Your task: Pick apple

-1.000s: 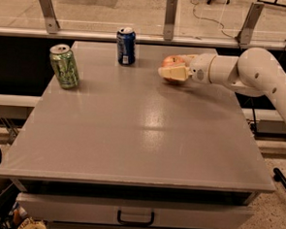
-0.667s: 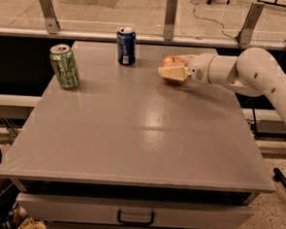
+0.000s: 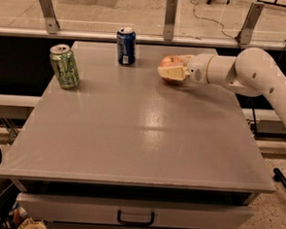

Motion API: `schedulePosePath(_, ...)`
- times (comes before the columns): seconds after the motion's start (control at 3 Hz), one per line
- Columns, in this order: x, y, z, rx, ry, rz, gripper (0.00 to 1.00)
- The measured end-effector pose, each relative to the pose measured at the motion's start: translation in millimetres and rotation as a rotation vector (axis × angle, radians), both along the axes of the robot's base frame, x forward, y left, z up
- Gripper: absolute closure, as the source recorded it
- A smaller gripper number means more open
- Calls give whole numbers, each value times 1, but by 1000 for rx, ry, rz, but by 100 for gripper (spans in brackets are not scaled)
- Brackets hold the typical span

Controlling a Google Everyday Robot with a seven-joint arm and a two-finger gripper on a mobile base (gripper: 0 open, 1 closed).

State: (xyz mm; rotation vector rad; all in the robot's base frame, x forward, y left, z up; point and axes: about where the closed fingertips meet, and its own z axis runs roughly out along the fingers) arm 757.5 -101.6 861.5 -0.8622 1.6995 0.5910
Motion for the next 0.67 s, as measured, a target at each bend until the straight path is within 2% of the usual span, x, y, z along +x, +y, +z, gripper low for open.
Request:
schedulePosePath(0.33, 0, 1, 0, 1, 0, 2, 100)
schedulePosePath(0.67, 0, -5, 28, 2, -47, 26, 100)
